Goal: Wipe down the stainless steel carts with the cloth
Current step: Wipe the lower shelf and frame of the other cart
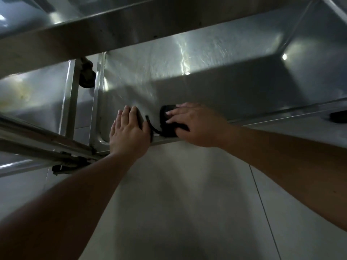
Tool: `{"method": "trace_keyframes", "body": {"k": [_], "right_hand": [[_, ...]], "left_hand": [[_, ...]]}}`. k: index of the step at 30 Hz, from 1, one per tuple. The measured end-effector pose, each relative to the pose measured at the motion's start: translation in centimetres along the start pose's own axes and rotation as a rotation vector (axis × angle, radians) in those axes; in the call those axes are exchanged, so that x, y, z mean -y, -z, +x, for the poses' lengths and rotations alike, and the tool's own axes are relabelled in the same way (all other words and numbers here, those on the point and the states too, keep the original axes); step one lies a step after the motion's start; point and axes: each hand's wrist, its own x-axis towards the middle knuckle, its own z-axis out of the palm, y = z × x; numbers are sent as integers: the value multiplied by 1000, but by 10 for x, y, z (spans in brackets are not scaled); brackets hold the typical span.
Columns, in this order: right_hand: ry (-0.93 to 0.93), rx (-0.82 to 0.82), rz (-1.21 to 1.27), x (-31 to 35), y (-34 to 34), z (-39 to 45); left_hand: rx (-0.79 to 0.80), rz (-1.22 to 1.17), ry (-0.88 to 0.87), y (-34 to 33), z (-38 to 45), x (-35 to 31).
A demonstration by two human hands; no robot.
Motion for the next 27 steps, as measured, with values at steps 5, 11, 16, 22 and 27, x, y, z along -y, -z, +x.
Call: {"method": "trace_keyframes", "body": {"k": [5,11,16,22,27], "right_hand": [[-120,-150,-99,-62,26,-64],[-298,-190,-50,-41,16,-59],[-131,-41,-48,-33,13,-51],[-200,-104,-103,-76,35,-84],[-389,-240,-146,-156,65,-145]], "left_hand": [[6,18,-14,0,1,-1],[92,228,-62,11,6,-11],[48,205,-199,20,2,-33],[33,63,-240,5,2,-90],[25,-31,-302,-19,-2,-149]]}}
